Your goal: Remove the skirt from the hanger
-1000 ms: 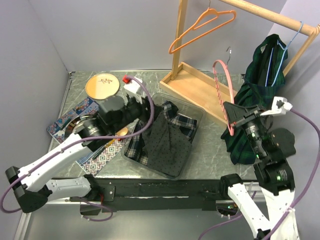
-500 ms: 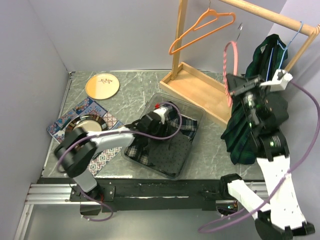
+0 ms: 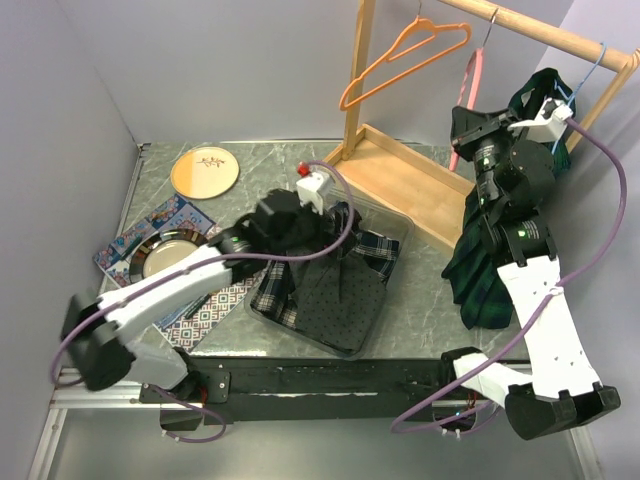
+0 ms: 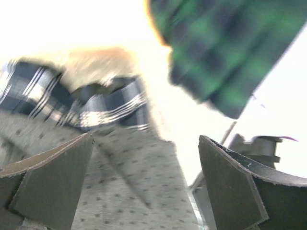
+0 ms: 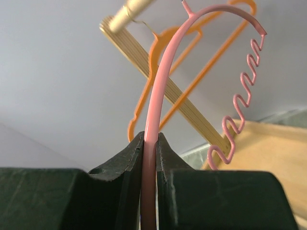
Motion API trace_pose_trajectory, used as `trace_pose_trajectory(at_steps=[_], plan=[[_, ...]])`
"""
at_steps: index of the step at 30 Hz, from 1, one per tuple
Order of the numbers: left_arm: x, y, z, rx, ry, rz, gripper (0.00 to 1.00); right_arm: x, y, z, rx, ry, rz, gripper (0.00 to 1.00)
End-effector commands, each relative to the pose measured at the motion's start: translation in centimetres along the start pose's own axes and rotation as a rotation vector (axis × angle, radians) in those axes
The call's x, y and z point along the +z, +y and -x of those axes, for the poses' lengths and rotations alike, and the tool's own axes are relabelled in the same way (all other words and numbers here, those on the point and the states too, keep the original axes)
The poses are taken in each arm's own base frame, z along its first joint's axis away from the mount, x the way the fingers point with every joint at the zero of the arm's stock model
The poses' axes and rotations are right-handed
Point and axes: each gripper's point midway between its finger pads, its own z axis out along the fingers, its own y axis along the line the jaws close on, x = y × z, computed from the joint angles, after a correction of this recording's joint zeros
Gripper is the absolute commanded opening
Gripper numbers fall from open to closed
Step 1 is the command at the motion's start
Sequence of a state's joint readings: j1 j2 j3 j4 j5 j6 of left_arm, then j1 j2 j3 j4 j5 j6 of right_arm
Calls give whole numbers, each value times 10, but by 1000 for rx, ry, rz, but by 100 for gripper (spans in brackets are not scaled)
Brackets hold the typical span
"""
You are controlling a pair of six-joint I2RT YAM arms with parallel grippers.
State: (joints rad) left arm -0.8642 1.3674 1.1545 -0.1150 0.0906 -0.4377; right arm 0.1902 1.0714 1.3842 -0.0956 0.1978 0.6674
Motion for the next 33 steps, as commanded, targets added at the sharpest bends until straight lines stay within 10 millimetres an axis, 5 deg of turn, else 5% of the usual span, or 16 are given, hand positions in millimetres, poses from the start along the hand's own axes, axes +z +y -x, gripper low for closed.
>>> trace_pose_trajectory(at_steps=[1,10,23,25,26,30,33], plan=[[-21,-40,15,32,3,-176,97,-8,49,62,55,-197,159,0],[-56,-50,32,171,14,-201,97,12,42,69,60,-243,99,0],[-131,27,92,443,-261,278,97,46,14,24,74,-142,3,0],[-139,57,84,480,-299,411,97,42,15,24,71,-132,10,2],[-140,62,81,486,-313,436,97,40,15,21,63,-122,15,6],[-145,76,71,472,-376,479,97,26,23,18,7,-55,48,55],[-144,88,60,518,-371,517,97,-1,20,10,2,52,20,69]])
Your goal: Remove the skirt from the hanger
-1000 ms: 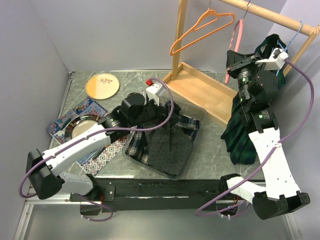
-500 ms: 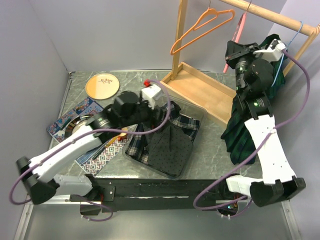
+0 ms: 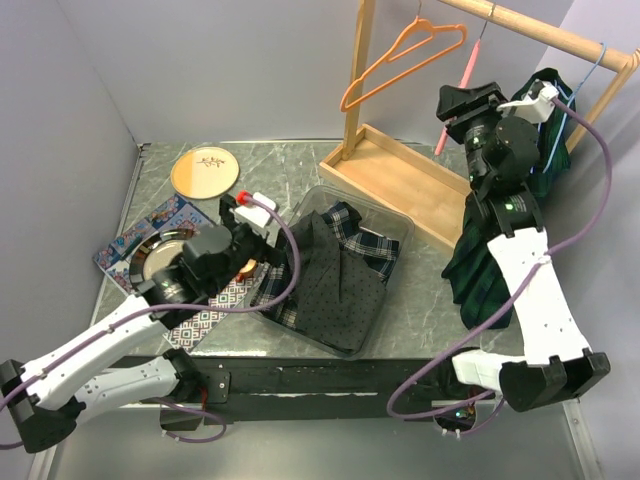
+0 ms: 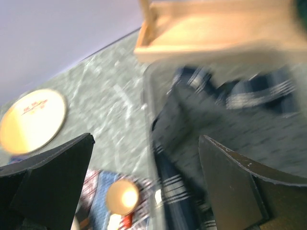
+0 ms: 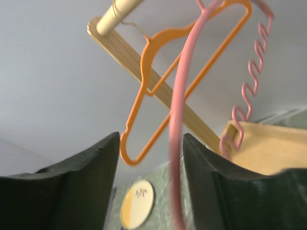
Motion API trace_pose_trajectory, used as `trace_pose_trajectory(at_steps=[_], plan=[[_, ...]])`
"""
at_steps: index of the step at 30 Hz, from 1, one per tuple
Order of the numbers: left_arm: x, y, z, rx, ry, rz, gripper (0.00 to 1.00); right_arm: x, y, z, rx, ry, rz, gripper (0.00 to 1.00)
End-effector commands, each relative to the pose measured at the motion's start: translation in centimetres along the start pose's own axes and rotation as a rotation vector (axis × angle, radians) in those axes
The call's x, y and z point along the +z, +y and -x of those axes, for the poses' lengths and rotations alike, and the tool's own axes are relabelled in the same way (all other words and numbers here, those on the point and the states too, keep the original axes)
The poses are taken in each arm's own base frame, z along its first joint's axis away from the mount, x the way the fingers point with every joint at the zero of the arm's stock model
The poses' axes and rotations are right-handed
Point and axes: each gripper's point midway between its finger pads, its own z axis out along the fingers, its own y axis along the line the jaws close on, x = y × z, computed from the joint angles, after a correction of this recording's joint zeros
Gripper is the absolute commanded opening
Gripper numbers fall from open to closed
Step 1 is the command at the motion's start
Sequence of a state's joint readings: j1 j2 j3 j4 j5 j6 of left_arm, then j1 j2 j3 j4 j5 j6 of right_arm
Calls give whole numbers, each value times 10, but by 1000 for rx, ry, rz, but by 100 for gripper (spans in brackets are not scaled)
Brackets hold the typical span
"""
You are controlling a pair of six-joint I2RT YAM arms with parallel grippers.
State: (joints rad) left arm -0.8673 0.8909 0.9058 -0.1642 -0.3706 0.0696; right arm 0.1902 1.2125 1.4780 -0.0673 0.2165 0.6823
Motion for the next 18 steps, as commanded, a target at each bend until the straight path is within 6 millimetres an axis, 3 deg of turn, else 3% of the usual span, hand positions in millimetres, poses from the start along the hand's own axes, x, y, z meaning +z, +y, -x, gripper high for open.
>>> trace_pose_trajectory(at_steps=[1,2,4,6,7,8,13,18], plan=[[-1,21,15,35,-99,111,97,-48,12,6,1,90,43,71],[-2,27,20,24,-101,138,97,-66,21,11,16,92,96,72],[-4,26,21,1,-98,137,97,-82,17,8,2,122,93,73],[-7,27,22,1,-113,134,97,-94,13,22,-53,109,55,69],[-9,28,22,3,-120,135,97,-103,20,42,-70,75,48,67],[-9,28,16,8,-116,141,97,-111,12,42,-104,99,6,64],[-16,37,21,-9,-150,175,97,-143,-19,96,-262,-8,-230,61],[-14,36,17,-4,-141,176,97,-143,-58,111,-387,-25,-430,64]])
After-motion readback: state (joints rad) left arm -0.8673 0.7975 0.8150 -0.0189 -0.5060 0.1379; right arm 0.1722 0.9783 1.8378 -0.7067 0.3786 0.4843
